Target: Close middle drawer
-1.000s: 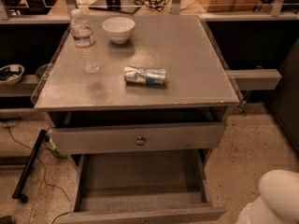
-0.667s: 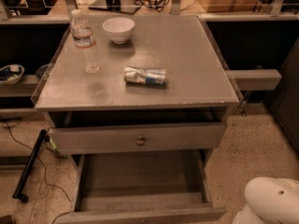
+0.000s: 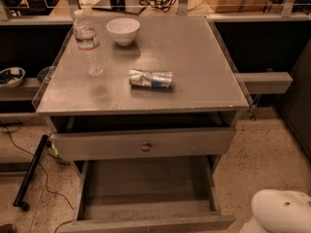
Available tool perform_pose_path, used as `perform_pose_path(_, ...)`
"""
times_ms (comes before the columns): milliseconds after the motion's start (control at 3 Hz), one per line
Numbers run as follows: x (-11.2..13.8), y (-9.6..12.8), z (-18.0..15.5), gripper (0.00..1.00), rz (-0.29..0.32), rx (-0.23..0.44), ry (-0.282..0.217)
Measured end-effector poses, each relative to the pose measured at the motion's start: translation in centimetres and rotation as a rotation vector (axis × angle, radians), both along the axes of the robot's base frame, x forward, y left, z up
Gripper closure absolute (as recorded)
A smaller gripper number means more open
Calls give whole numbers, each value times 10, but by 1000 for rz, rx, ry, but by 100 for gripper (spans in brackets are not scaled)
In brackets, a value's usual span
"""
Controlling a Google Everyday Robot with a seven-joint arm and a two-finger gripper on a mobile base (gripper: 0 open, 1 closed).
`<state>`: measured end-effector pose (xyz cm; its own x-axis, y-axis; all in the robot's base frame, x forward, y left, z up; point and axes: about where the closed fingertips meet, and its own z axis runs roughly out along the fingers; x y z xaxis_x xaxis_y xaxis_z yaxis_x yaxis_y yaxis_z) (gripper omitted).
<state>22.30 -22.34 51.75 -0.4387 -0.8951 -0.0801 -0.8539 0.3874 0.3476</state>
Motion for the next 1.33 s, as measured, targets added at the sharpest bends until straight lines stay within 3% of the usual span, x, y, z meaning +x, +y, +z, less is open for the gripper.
perform_pose_path(333, 9, 8, -27, 100, -1, 22, 8)
perform_pose_path(667, 35, 16, -72, 100, -60, 70, 44)
perform_pose_path(1333, 22, 15, -90, 100, -85, 77, 70)
